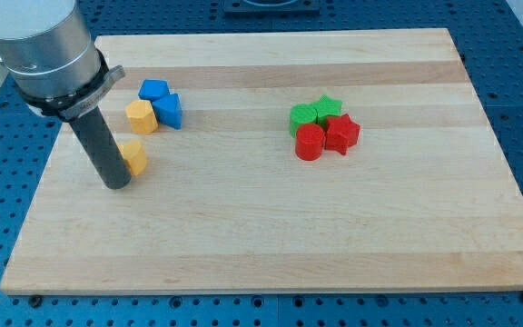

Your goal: Slide the yellow heart to the bottom of the yellow hexagon

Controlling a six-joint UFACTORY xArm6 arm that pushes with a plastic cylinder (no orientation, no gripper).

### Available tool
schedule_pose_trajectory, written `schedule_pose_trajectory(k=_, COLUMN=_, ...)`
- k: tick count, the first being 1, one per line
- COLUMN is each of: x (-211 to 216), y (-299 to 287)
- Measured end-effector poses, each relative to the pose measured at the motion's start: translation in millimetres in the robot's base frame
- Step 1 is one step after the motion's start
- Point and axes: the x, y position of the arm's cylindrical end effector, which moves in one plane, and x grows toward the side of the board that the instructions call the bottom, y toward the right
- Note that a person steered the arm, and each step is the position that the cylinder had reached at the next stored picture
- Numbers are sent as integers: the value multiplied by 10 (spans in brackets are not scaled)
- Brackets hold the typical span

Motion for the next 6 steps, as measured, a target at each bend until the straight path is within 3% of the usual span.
schedule_pose_trajectory(k=3, x=203, y=55)
schedule_pose_trajectory(k=6, x=-144, y=94)
